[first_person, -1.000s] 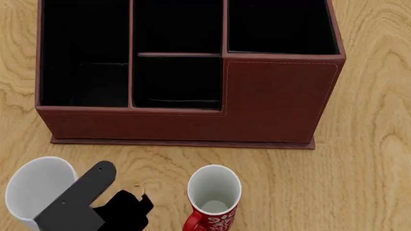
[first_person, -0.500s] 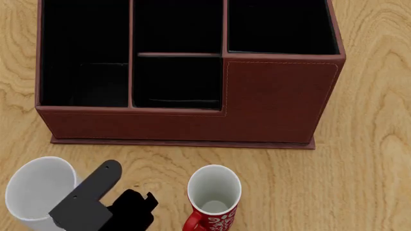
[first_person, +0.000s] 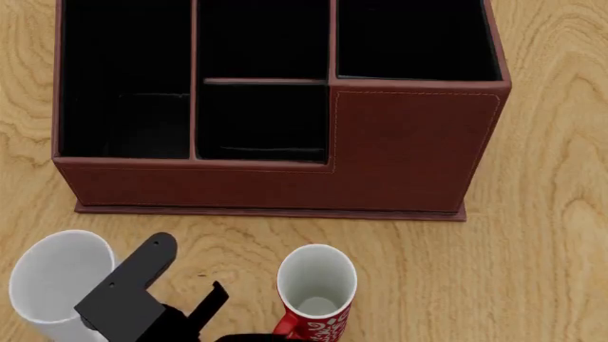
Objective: Pick up the white mug and place it to the right of the caddy.
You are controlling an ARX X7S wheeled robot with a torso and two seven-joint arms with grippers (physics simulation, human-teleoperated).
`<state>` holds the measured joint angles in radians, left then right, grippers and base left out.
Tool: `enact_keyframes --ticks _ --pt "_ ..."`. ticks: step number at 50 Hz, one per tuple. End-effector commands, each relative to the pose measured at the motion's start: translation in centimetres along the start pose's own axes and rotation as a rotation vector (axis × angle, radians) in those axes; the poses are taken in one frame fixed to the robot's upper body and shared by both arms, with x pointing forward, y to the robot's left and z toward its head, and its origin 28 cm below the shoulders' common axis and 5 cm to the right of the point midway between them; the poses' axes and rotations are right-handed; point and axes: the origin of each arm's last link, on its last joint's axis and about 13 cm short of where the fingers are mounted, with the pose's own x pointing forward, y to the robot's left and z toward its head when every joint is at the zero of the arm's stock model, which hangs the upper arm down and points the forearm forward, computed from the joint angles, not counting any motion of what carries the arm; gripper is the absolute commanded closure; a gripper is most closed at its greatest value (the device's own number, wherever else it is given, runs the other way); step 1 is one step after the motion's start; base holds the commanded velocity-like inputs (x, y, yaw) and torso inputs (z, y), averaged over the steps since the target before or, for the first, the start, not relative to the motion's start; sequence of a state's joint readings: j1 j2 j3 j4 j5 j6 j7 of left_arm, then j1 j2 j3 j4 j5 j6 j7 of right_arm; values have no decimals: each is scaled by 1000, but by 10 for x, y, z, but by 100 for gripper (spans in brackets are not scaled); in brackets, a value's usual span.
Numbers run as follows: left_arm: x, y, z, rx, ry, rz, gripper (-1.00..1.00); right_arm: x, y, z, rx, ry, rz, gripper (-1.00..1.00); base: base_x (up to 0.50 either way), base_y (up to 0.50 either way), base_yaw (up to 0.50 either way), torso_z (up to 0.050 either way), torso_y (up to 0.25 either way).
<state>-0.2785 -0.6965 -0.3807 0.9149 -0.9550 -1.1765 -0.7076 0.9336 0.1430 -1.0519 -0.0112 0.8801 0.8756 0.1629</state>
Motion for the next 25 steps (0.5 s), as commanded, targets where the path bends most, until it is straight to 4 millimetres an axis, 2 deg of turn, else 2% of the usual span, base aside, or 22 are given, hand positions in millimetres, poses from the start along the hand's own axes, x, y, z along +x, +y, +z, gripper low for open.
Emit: enact_keyframes --ticks 1,7,19,25 --pt "1 -2 -1 -4 0 -12 -100 -7 2 0 -26 4 -20 100 0 0 0 0 0" --pt "1 -2 -2 -11 4 -15 -100 -21 7 5 -47 -14 -43 100 0 0 0 0 0" --pt "-2 1 1 -17 -7 -16 -100 -69 19 28 -80 -85 -70 100 0 0 0 0 0" --pt "-4 1 1 -15 -10 -13 -100 -86 21 40 -96 -116 -83 100 0 0 0 0 0"
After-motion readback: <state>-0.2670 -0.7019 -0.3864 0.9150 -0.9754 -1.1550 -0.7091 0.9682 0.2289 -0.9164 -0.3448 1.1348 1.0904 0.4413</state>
